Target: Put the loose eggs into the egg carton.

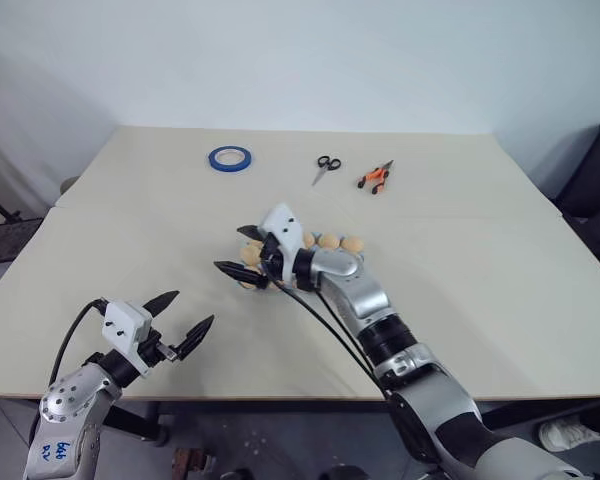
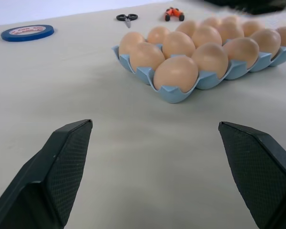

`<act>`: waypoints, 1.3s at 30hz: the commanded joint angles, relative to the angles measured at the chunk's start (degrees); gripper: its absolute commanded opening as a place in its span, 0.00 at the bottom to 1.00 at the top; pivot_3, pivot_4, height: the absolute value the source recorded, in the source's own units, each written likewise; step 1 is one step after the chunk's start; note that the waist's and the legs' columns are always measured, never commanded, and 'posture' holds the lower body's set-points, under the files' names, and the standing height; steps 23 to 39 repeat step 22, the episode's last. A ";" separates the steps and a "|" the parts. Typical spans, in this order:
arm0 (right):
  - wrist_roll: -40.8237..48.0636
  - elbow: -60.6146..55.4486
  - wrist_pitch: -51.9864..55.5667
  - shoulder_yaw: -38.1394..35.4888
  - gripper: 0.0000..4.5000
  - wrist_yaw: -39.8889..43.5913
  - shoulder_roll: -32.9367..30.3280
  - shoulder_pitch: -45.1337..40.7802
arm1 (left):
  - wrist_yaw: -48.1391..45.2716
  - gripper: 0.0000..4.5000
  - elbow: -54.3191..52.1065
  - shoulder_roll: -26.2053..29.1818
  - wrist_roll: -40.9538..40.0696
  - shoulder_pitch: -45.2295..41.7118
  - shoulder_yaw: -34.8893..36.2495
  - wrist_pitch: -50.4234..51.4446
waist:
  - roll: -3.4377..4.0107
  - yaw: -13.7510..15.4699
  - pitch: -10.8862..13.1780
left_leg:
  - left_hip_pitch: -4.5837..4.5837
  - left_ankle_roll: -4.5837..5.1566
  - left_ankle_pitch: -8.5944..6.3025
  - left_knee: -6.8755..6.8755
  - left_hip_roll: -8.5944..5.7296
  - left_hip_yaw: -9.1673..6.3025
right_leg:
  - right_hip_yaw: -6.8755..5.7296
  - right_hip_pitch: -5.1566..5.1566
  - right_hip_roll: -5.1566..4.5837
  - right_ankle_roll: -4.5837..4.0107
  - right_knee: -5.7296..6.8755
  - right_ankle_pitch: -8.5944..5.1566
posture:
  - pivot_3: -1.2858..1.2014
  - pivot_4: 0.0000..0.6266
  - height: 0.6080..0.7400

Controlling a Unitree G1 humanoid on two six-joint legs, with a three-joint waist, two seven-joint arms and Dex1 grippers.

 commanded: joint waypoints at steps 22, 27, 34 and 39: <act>10.69 -16.94 -9.43 -20.28 1.00 7.88 -26.62 37.28 | -3.47 1.00 0.54 6.35 2.47 -0.61 0.06 0.64 | -0.03 0.26 -0.01 | 0.17 0.03 -0.07 0.06 0.05 0.13 | 0.24 0.15 0.10 -0.06 -0.08 -0.04 | 0.52 0.24 1.00; 10.69 -16.94 -9.43 -20.28 1.00 7.88 -26.62 37.28 | -3.47 1.00 0.54 6.35 2.47 -0.61 0.06 0.64 | -0.03 0.26 -0.01 | 0.17 0.03 -0.07 0.06 0.05 0.13 | 0.24 0.15 0.10 -0.06 -0.08 -0.04 | 0.52 0.24 1.00; 10.69 -16.94 -9.43 -20.28 1.00 7.88 -26.62 37.28 | -3.47 1.00 0.54 6.35 2.47 -0.61 0.06 0.64 | -0.03 0.26 -0.01 | 0.17 0.03 -0.07 0.06 0.05 0.13 | 0.24 0.15 0.10 -0.06 -0.08 -0.04 | 0.52 0.24 1.00; 10.69 -16.94 -9.43 -20.28 1.00 7.88 -26.62 37.28 | -3.47 1.00 0.54 6.35 2.47 -0.61 0.06 0.64 | -0.03 0.26 -0.01 | 0.17 0.03 -0.07 0.06 0.05 0.13 | 0.24 0.15 0.10 -0.06 -0.08 -0.04 | 0.52 0.24 1.00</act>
